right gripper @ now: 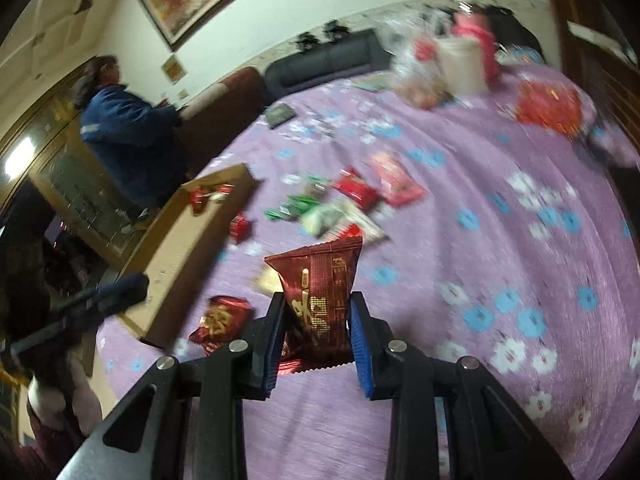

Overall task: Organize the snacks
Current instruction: 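Carry both red-and-gold packets into the cardboard box and open both tools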

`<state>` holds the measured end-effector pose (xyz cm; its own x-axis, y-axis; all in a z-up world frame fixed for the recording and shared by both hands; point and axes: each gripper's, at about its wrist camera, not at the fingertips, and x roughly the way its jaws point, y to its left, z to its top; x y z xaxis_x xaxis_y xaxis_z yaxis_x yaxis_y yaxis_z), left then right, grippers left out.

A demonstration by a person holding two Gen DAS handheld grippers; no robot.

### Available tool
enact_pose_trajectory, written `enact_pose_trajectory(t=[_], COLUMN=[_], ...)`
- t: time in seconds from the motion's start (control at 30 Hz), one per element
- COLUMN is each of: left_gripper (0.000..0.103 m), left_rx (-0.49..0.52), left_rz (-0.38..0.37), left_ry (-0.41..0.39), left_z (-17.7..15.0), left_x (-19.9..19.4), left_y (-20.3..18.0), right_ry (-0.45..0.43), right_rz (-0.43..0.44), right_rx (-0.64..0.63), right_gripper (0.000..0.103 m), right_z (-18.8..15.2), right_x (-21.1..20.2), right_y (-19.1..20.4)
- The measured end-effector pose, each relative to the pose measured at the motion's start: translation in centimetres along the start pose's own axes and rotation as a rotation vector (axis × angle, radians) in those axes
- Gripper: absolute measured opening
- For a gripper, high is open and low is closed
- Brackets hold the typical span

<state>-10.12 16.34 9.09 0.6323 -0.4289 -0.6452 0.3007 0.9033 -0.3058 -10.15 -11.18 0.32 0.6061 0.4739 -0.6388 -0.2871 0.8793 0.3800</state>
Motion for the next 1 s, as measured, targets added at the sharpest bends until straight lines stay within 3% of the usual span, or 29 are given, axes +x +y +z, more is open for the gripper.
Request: enact_pose_trajectory(t=[0.17,0.33,0.47,0.57,0.67,0.77,0.9,1.0], left_gripper=[0.035,0.035,0.035,0.045,0.045,0.045,0.045,0.044], left_rx=[-0.051,-0.102,-0.059,0.005,0.095,0.164,0.256,0.265], left_rz=[0.069,0.088,0.002,-0.066,-0.088,-0.028,0.157,0.158], left_ry=[-0.052,-0.031,0.012,0.079,0.146,0.191,0.242,0.277], left_z=[2.7,3.1,1.5,0.1,-1.2,-1.9,-2.9,-4.0], left_x=[-1.9,-2.0,-1.5,0.4,3.1,5.9,9.3,10.5], left_y=[5.3,8.4,6.4,3.5,0.0,-2.4,-3.9,-3.9], right_ry=[0.003,0.034,0.049,0.048,0.045,0.044,0.027,0.015], right_rz=[0.053,0.089,0.107,0.086,0.049,0.019,0.01,0.013], right_rx=[-0.066,-0.145,-0.145,-0.097,-0.044,-0.022,-0.007,0.0], right_gripper=[0.033,0.033,0.033,0.033,0.033,0.033,0.033,0.033], right_z=[2.6,4.8,5.0,4.6,4.0,3.3,2.7,2.4], right_x=[1.3,4.1,5.4,5.4,4.8,3.8,2.2,1.7], right_y=[4.3,8.7,9.7,7.9,5.7,4.0,2.5,1.7])
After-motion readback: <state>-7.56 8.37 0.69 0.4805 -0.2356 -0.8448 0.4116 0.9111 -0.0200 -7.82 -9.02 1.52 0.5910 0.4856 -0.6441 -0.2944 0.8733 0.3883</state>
